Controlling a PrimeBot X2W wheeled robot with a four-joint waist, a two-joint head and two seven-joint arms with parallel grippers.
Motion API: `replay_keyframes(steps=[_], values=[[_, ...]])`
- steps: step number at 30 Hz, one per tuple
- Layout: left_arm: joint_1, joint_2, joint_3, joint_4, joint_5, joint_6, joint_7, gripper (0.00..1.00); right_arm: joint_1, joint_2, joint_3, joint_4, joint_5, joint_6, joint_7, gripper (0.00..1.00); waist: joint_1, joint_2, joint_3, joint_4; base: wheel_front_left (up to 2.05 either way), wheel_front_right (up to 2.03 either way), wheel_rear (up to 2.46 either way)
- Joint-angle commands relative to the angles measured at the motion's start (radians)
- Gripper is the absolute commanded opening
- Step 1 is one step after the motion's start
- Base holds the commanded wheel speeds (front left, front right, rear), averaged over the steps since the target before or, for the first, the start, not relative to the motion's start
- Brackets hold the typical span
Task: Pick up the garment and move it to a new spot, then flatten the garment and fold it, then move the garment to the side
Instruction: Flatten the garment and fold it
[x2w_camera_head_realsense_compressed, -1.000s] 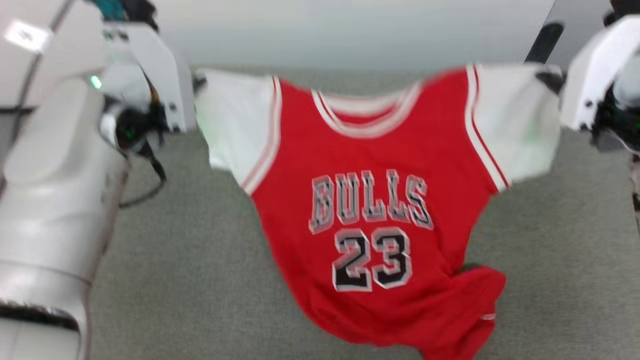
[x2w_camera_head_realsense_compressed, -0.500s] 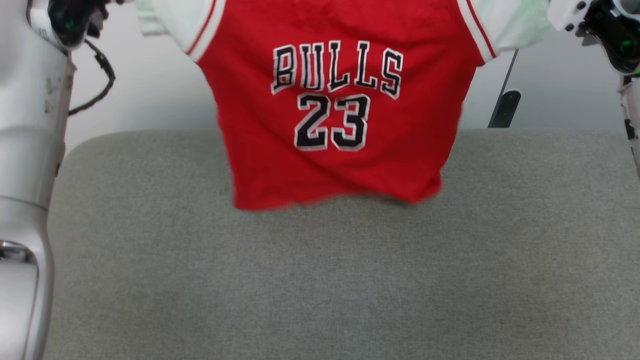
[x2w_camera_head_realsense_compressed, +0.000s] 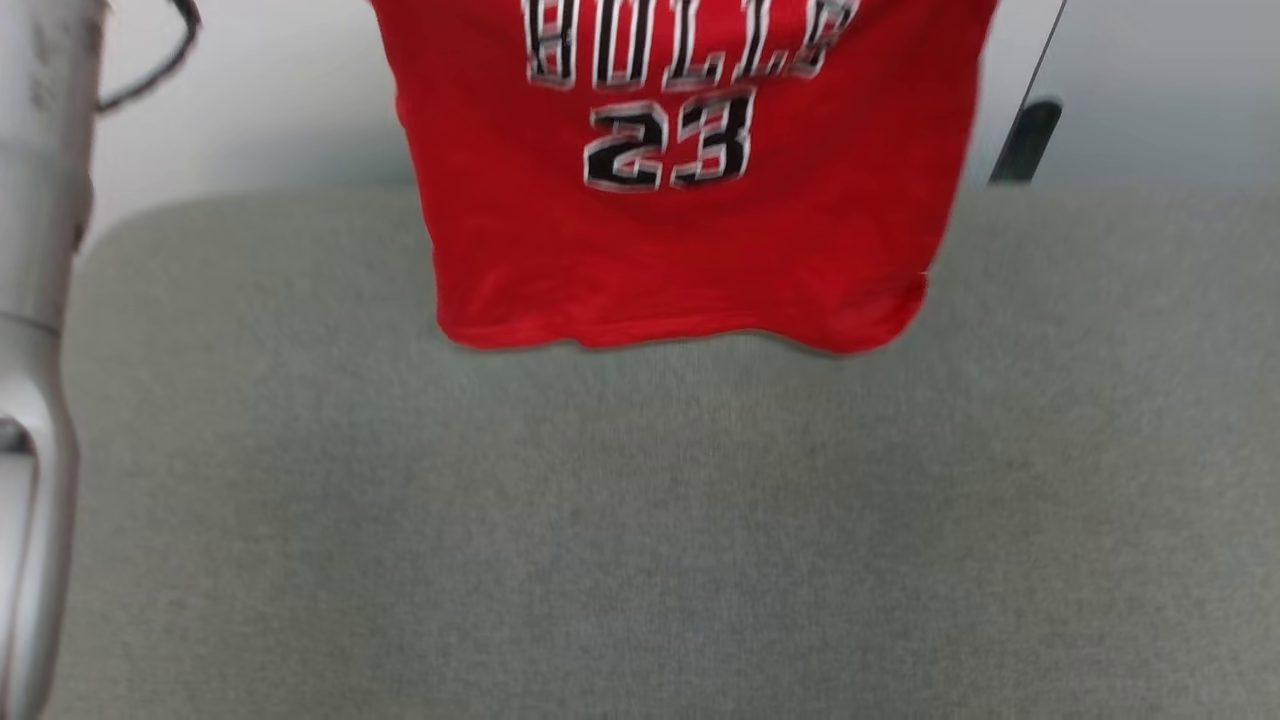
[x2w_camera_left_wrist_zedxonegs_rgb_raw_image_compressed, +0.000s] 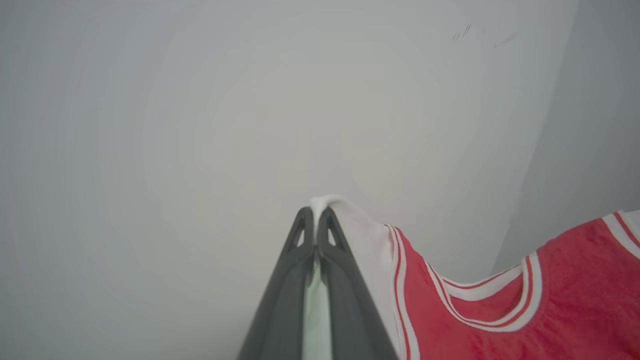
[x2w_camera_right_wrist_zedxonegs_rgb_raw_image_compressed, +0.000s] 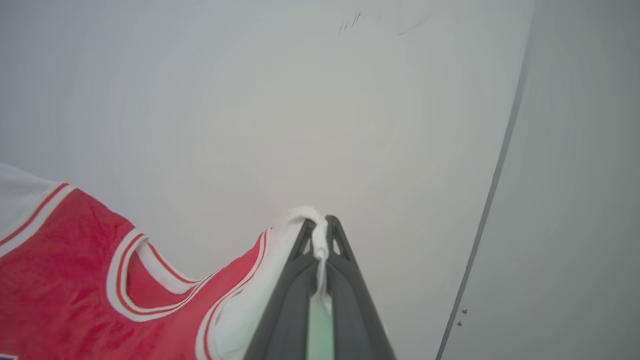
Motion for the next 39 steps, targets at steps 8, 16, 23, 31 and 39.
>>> replay_keyframes(steps=[8, 16, 23, 31, 39], values=[[-0.180, -0.013, -0.025, 0.032, 0.068, 0.004, -0.196, 0.00, -0.191, 0.009, -0.006, 0.139, -0.118, -0.001, -0.236, 0.00, 0.0000, 0.0000, 0.348, 0.011, 0.00, 0.00, 0.00], [-0.400, -0.050, -0.034, 0.037, 0.081, -0.010, -0.343, 0.00, -0.418, -0.025, -0.090, 0.220, -0.325, -0.001, -0.409, 0.00, 0.0000, 0.0000, 0.549, 0.090, 0.00, 0.00, 0.00], [-0.454, -0.069, -0.046, 0.017, 0.060, -0.017, -0.432, 0.00, -0.448, -0.028, -0.185, 0.162, -0.469, -0.001, -0.414, 0.00, 0.0000, 0.0000, 0.694, 0.159, 0.00, 0.00, 0.00], [-0.288, -0.085, -0.120, 0.008, -0.018, -0.016, -0.445, 0.00, -0.313, 0.024, -0.249, 0.156, -0.501, -0.001, -0.415, 0.00, 0.0000, 0.0000, 0.660, 0.170, 0.00, 0.00, 0.00], [-0.054, -0.045, -0.255, 0.009, -0.082, -0.016, -0.377, 0.00, -0.117, 0.085, -0.159, 0.196, -0.375, -0.001, -0.413, 0.00, 0.0000, 0.0000, 0.456, 0.143, 0.00, 0.00, 0.00]])
